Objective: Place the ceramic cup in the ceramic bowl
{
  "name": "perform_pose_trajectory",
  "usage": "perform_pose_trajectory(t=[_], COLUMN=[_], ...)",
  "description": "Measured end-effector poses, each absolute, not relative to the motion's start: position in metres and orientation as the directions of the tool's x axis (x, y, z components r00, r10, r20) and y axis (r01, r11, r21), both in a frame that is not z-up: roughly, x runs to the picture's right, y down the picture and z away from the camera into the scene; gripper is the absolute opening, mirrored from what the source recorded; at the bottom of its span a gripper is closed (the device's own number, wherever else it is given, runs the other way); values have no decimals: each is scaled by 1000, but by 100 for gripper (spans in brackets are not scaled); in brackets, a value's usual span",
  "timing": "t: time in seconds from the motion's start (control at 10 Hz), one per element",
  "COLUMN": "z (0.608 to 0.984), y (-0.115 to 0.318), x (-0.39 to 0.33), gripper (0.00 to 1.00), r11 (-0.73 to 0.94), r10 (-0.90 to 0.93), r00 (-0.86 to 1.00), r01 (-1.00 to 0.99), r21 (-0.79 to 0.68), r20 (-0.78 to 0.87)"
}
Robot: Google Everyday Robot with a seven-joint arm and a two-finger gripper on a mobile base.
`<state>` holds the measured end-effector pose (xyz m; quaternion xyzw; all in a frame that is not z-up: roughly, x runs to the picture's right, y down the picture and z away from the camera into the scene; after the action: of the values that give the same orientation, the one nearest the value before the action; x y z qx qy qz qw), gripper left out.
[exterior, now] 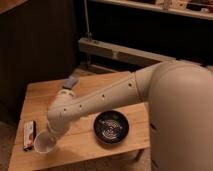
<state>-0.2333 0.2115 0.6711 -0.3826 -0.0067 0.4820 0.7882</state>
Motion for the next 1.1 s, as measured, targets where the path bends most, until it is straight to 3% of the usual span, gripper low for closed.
perform_pose_trajectory(t=[0.2, 0.8, 1.1], z=[662, 682, 654], y=[196, 143, 101], x=[-197, -34, 25], gripper=[10, 10, 10], r11=[206, -34, -106], r10=[805, 909, 923], r00=[480, 175, 47], r01=[-777, -874, -923], r21=[-595, -485, -370], r20=[-349, -378, -381])
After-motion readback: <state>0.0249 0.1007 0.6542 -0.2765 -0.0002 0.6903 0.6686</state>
